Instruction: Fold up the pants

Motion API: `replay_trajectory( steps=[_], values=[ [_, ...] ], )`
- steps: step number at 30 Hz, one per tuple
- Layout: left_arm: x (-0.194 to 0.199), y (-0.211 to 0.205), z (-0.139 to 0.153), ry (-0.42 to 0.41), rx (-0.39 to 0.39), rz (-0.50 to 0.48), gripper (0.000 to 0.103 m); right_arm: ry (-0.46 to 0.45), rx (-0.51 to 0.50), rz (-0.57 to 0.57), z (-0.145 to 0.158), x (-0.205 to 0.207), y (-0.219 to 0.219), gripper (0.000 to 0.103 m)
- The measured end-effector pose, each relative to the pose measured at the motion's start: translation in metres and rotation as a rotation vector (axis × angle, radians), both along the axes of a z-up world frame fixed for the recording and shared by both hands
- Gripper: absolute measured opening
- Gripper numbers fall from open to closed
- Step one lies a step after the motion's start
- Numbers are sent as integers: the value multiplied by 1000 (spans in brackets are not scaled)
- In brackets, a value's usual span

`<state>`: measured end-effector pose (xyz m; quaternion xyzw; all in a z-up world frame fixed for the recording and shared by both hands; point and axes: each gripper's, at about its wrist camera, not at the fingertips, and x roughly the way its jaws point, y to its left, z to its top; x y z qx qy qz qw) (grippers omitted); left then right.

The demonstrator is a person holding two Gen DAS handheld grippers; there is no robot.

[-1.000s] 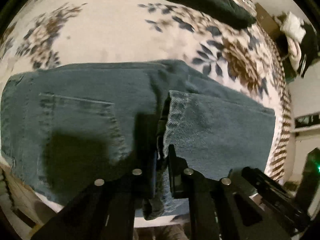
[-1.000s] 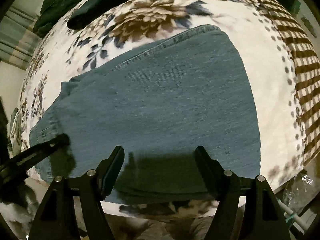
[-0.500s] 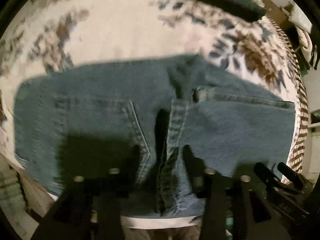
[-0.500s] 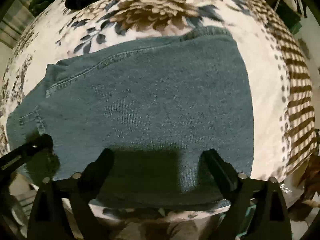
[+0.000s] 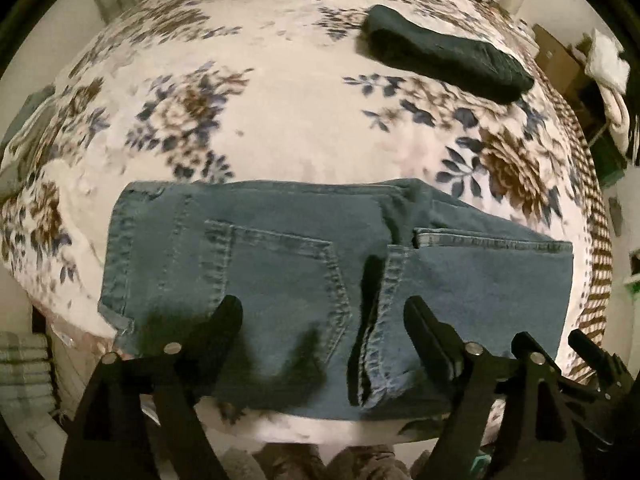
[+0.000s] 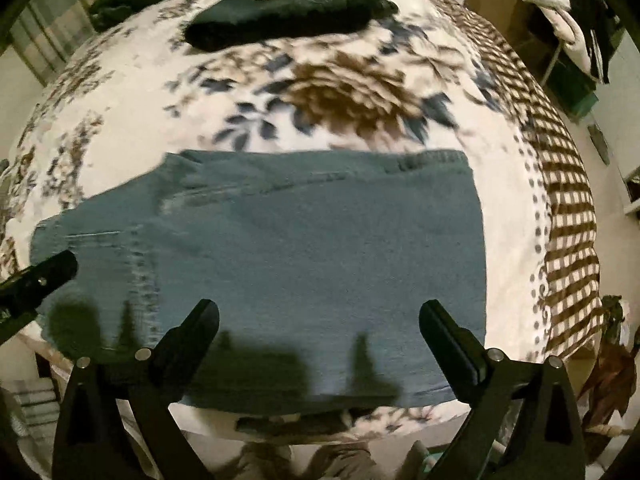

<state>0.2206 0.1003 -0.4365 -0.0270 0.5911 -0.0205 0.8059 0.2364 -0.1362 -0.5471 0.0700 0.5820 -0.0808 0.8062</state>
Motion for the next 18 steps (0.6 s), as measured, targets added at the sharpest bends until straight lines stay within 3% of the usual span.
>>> replay_trajectory(
  steps=[4, 7, 12, 18],
  values=[
    [-4, 35, 2, 10, -66, 81, 88, -13, 23, 21, 13, 3, 20, 102],
    [-10, 82, -6, 40, -223, 218, 89, -10, 62, 18, 15, 7, 33, 102],
    [-32, 167, -40, 55, -452, 521, 89, 0, 198, 16, 7, 14, 52, 102],
    [-55, 220, -89, 53, -581, 760, 87, 47, 258, 28, -18, 25, 80, 102]
  ],
)
